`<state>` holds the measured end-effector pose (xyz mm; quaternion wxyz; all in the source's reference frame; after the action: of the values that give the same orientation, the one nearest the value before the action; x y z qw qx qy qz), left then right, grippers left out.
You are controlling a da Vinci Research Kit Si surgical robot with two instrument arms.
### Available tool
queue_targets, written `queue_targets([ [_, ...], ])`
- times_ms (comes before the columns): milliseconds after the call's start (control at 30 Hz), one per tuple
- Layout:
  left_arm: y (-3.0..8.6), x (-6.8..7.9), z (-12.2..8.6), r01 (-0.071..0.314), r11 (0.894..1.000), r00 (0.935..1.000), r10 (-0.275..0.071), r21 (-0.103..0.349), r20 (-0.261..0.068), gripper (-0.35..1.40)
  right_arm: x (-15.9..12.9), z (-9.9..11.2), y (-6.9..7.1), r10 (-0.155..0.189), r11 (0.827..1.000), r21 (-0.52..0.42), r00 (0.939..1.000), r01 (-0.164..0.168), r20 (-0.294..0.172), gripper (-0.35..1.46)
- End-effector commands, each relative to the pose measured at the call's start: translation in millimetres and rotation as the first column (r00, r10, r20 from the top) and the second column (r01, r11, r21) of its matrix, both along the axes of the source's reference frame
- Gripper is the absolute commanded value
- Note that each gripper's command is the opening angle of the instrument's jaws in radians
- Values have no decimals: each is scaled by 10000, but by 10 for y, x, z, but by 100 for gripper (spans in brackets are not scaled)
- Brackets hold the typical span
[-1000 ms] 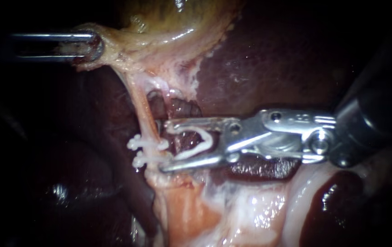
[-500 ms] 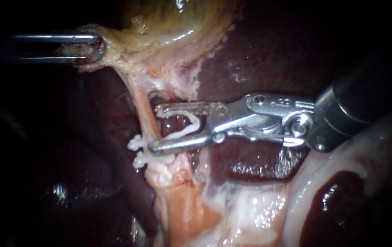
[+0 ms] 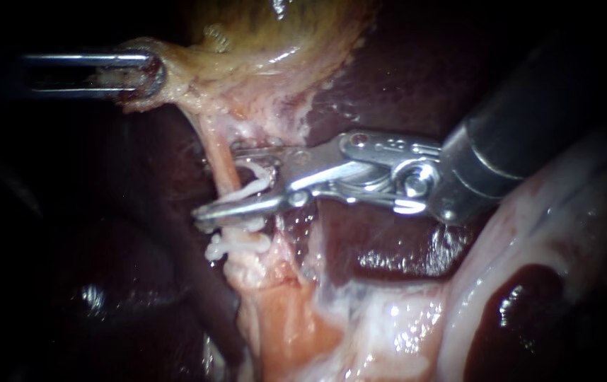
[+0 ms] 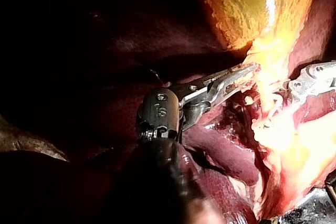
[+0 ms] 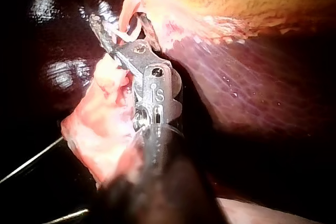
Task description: Clipping third clip left tube
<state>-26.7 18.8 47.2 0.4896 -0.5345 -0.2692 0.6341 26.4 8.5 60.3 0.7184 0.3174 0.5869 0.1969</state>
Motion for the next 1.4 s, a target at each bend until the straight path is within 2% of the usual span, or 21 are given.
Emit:
queue_targets([
  [33, 0, 0, 0, -4, 10000, 10000, 4, 1, 6, -35, 3, -1, 0, -36, 10000, -7, 10000, 36, -87, 50],
  [233, 0, -1, 0, 0, 10000, 10000, 0, 1, 4, -35, 12, -6, 0, 48, 10000, 14, 9996, -48, -284, 50],
  [433, 0, -1, 0, 3, 10000, 10000, -3, 1, 2, -35, 10, -22, 9, 285, 9995, 142, 9976, -277, -626, 50],
  [667, 0, -1, 0, 2, 10000, 10000, -2, 1, 3, -35, 10, -67, 17, 555, 9979, 380, 9925, -516, -1089, 50],
  [800, 0, -1, 0, 1, 10000, 10000, -1, 1, 3, -35, 11, -98, 19, 512, 9977, 504, 9906, -451, -1272, 50],
  [1000, 0, -1, 0, 1, 10000, 10000, -1, 1, 3, -35, 12, -129, 21, 583, 9967, 641, 9861, -489, -1555, 50],
  [1200, 0, -1, 0, 1, 10000, 10000, -1, 2, 3, -35, 12, -136, 21, 561, 9968, 659, 9859, -462, -1578, 48],
  [1400, 0, -1, 0, 0, 10000, 10000, 0, 1, 4, -35, 3, -133, 19, 528, 9970, 652, 9858, -429, -1593, 36],
])
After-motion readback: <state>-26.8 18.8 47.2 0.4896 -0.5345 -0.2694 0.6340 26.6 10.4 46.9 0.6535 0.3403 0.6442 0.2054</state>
